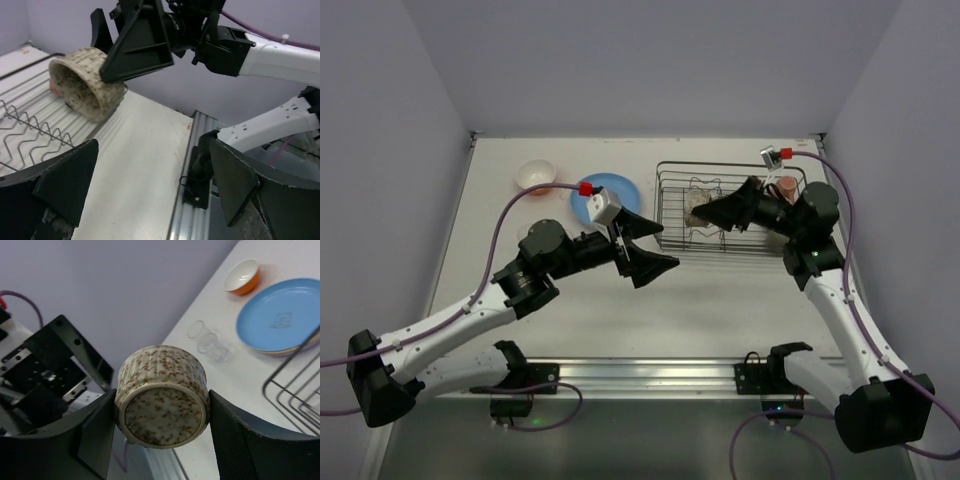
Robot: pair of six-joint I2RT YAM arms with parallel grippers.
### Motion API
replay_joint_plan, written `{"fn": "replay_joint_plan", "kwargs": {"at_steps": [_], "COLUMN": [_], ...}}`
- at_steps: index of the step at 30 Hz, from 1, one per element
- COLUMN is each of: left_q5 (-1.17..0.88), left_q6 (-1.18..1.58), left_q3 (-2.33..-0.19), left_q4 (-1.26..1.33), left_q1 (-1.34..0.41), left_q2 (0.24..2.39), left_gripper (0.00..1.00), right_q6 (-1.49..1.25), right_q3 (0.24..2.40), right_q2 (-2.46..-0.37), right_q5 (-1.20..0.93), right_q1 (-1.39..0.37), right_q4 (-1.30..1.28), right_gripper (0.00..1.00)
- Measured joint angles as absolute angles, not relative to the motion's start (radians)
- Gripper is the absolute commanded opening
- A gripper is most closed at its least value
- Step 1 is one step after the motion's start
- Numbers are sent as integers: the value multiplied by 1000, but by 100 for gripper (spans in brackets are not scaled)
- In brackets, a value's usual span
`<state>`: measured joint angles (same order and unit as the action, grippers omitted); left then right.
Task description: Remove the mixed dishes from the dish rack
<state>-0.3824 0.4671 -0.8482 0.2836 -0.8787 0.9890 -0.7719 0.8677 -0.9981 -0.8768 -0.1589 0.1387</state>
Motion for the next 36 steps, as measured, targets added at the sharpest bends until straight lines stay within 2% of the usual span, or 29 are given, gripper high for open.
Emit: {"fn": "replay_joint_plan", "kwargs": {"at_steps": [1, 5, 10, 12, 17, 22, 24, 30, 32, 35, 36], "left_q5": [-361, -305, -328, -341, -391, -440, -450, -469, -473, -470, -469], "left_q6": [439, 318, 260, 247, 225, 220, 221, 221, 216, 188, 186], "left_q3": [-856, -868, -894, -904, -913, -936, -943, -945, -946, -949, -950], "left_q4": [284, 287, 333, 348, 376, 398, 406, 423, 432, 447, 447], "left_q1": [-892, -909, -916, -921, -931, -939, -946, -956, -957, -957, -957], "left_q2": [1000, 1011, 1035, 1048, 1068, 1096, 1106, 1119, 1120, 1120, 1120], "left_gripper": [91, 83, 74, 67, 50, 47, 42, 19, 2, 0, 0], "right_q6": [-823, -1029, -1218, -1255, -1299, -1305, -1306, -1306, -1312, -1343, -1351], "right_q3": [853, 818, 802, 799, 796, 796, 796, 796, 796, 796, 796], "right_q2": [-996, -986, -979, -976, -968, -969, -971, -989, -990, -994, -995], "right_q5": [-902, -983, -1044, -1052, -1063, -1062, -1062, -1060, -1053, -1034, -1031], "right_q1": [-165, -182, -215, -226, -244, -267, -274, -284, -287, -287, -287], "right_q4": [191, 413, 636, 677, 713, 720, 721, 723, 720, 710, 710], "right_gripper": [16, 16, 17, 17, 17, 17, 17, 17, 17, 18, 23]}}
